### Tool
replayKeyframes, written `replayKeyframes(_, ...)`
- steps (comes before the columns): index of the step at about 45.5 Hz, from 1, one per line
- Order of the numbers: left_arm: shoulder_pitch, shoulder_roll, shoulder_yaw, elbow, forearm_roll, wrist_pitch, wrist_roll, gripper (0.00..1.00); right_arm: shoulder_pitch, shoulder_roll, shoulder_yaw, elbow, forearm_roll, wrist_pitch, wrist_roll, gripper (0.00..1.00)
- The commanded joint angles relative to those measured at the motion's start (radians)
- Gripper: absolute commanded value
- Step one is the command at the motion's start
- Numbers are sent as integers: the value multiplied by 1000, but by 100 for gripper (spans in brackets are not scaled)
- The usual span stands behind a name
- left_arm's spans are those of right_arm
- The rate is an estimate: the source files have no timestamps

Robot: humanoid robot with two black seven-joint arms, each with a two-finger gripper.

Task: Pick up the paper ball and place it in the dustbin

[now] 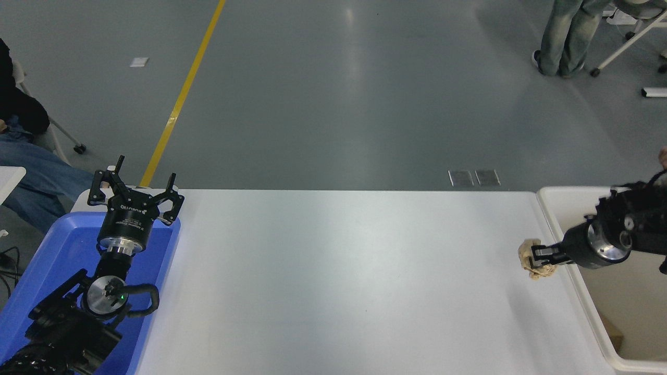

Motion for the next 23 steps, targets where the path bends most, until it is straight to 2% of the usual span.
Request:
replayKeyframes(1,0,0,0,-1,2,-1,1,100,582,-23,-288,287,89,198,50,0)
replayKeyframes(7,2,0,0,1,2,-1,1,100,742,53,-353,307,145,266,90,0)
replayKeyframes(23,2,0,0,-1,0,-1,1,100,791,94,-360,326,151,281,85,0)
